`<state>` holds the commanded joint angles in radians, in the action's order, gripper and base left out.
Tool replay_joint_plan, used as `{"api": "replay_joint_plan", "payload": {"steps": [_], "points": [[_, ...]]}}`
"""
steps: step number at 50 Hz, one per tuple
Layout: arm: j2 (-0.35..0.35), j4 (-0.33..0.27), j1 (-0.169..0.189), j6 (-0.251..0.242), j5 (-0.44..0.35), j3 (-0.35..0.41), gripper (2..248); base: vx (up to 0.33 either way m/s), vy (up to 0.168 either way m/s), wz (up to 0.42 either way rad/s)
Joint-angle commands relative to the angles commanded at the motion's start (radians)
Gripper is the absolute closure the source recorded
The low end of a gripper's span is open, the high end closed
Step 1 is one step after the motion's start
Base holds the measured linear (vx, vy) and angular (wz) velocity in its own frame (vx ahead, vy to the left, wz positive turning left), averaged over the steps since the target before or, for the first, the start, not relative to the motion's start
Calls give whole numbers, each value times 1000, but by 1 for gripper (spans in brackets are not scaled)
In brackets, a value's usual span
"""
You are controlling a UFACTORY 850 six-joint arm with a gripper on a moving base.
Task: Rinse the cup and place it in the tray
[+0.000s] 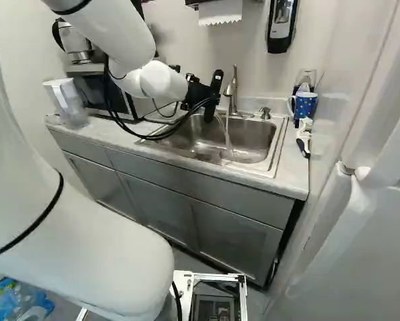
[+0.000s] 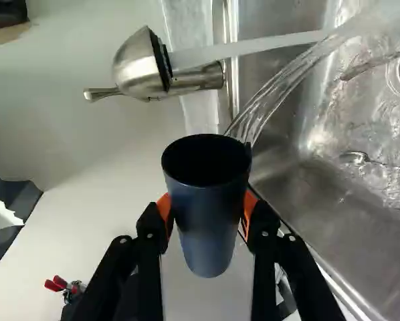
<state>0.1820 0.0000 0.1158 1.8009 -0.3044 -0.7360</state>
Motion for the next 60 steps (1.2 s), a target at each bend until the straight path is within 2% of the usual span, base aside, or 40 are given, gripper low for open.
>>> {"api": "replay_joint_plan", "payload": {"steps": [39, 46, 60], "points": [[0, 0, 0, -2, 0, 0, 129, 0, 0, 0], [0, 0, 0, -49, 0, 0, 129, 0, 0, 0], [0, 0, 0, -190, 0, 0, 129, 0, 0, 0]]}}
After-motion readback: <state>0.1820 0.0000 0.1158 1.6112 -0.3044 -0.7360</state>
